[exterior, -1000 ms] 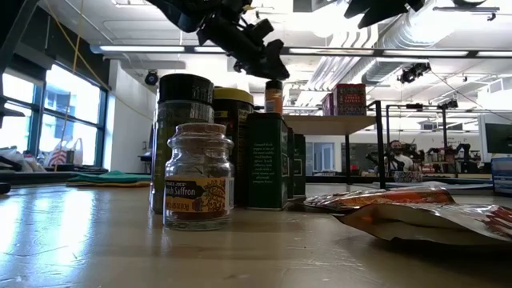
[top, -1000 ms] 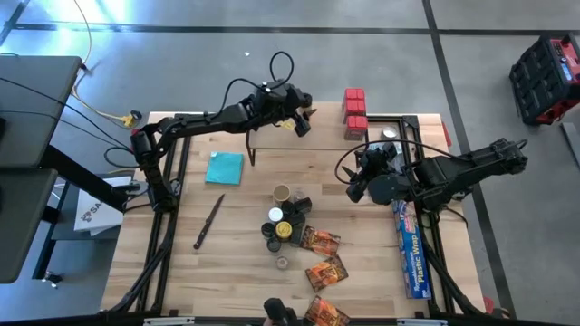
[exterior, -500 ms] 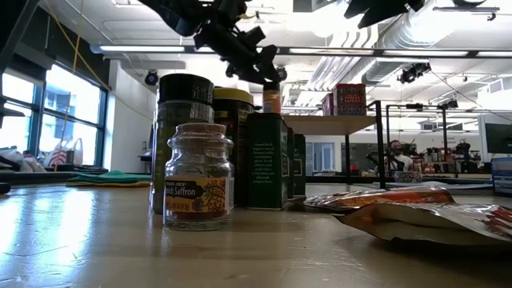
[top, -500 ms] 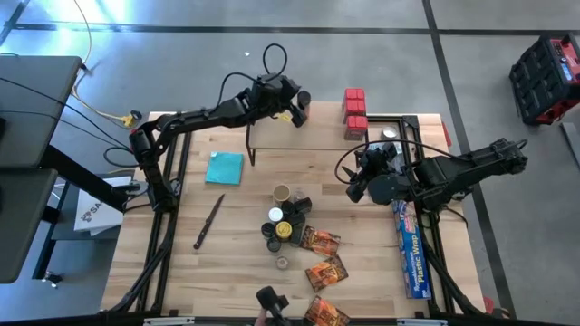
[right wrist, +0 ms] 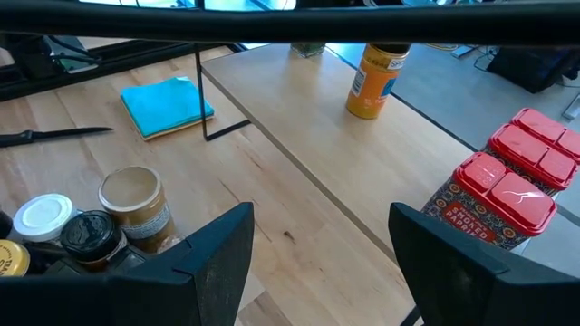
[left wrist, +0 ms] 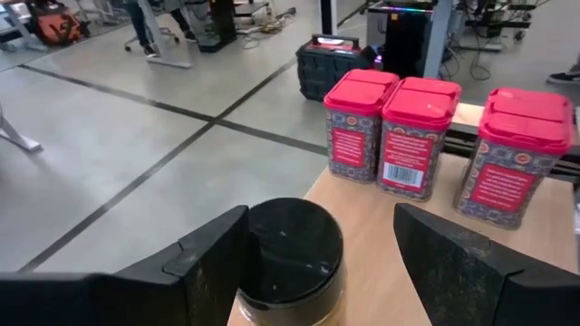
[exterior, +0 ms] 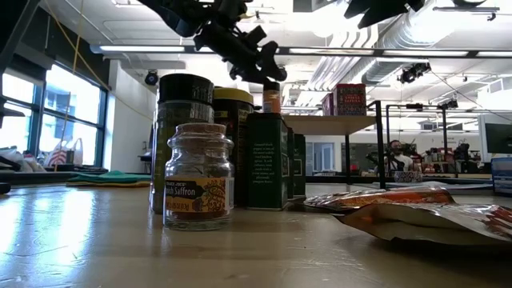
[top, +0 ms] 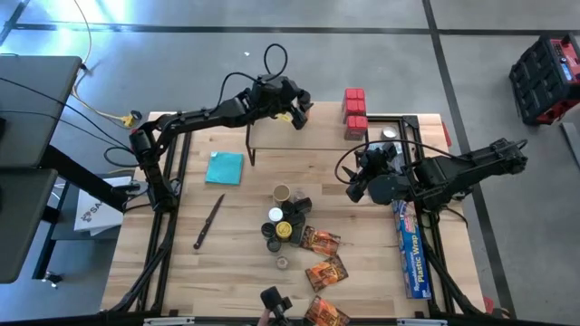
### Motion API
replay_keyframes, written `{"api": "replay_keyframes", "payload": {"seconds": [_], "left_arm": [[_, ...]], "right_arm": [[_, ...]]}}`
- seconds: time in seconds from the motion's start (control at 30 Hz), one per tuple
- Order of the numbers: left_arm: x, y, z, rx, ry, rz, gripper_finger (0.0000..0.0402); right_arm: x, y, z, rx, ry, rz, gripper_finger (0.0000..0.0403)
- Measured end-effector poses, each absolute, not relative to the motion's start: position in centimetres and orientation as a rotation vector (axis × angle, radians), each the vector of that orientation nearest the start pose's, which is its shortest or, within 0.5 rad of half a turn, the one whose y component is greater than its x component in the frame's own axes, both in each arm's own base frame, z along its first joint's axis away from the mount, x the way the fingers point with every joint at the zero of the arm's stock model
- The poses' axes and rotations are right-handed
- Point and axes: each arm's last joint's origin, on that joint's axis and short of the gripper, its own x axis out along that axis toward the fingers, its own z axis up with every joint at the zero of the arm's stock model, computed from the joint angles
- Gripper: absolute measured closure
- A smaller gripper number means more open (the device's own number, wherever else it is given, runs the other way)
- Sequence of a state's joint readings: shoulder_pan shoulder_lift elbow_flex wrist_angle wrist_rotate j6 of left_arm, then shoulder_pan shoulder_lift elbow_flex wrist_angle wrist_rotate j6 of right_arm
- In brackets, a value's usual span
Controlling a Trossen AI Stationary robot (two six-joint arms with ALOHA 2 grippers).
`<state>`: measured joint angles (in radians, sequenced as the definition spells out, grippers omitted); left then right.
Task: Shelf spices
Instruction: Move the black seasoning bottle to the right side of the green seasoning bottle
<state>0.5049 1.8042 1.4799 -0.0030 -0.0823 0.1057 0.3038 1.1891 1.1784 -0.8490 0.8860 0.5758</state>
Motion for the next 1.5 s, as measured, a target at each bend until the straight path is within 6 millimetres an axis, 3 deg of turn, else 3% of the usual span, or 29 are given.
{"api": "replay_keyframes", "payload": {"seconds": [0.43,0.73,1.07,1.33,1.5], "left_arm": [[37.1,20.3,30.7,0.025,0.367,0.505,0.0133],[37.0,19.2,32.2,0.112,0.336,0.52,0.0133],[36.6,21.2,30.9,0.007,0.352,0.508,0.0106],[37.5,21.1,29.4,0.007,0.387,0.531,0.0104],[37.7,20.8,29.6,0.032,0.381,0.531,0.0119]], "right_arm": [[22.0,4.5,34.1,0.049,0.531,-0.72,0.0152],[22.0,4.5,34.1,0.049,0.533,-0.718,0.0152],[22.0,4.6,34.1,0.052,0.534,-0.717,0.0152],[22.0,4.6,34.1,0.052,0.534,-0.716,0.0152],[22.0,4.6,34.1,0.051,0.535,-0.715,0.0152]]}}
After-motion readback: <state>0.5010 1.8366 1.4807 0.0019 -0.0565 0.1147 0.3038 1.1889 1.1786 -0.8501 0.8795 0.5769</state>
